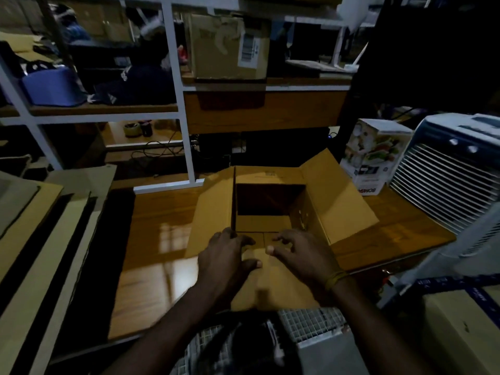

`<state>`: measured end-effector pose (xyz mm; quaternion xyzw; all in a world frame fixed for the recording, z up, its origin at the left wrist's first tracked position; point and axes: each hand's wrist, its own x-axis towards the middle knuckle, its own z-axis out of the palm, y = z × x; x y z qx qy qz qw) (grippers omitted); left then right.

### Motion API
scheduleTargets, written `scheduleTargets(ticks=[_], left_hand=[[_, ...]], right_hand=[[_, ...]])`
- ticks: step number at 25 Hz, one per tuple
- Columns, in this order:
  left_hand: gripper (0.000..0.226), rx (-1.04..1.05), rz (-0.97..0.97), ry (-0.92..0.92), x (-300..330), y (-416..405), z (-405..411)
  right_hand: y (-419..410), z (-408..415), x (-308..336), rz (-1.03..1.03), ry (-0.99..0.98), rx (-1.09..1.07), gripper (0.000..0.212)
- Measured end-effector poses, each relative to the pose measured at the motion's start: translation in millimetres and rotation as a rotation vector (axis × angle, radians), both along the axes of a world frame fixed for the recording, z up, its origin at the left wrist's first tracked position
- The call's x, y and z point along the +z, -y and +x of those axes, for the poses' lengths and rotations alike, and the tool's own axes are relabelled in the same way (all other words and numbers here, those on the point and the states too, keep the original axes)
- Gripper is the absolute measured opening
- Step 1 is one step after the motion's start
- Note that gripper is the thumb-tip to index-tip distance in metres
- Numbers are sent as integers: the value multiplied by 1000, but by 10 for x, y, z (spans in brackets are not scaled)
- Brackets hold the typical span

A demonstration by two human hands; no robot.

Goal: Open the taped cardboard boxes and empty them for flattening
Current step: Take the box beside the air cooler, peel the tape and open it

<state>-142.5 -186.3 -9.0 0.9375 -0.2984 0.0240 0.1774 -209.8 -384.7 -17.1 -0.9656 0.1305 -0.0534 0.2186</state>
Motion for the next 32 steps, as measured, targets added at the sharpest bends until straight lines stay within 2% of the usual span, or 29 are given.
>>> scheduleTargets(ticks=[3,4,7,11,14,18,21,24,26,29,32], left_hand=[[62,-41,1,-49,57,75,256],[67,-55,22,-65,54,127,351],[82,-93,145,-96,-5,320,681],[91,-124,342,-24,-126,540,1101],[92,-141,352,41,-110,684,1294],[98,-151,331,45,-46,843,1444],[94,-108,301,58,-13,937,1486],[62,-38,148,192,51,1028,1423],[48,-72,139,204,73,1081,1405],[57,-114,198,182,3,1088,1421],[72,-130,219,141,-84,1111,1386]], right_hand=[[76,265,-24,113,32,-52,61],[89,341,-47,87,-12,-53,59],[128,525,-63,33,-97,-27,72],[326,768,-76,-109,-136,-10,82],[485,912,-112,-185,-197,-5,89],[604,1058,-107,-207,-144,-11,93],[688,1185,-81,-258,-114,-5,94],[761,1321,-30,-254,-76,-3,93],[780,1360,-21,-234,-37,-43,88],[722,1315,-82,-289,-24,-80,86],[699,1276,-147,-369,-115,-39,104]])
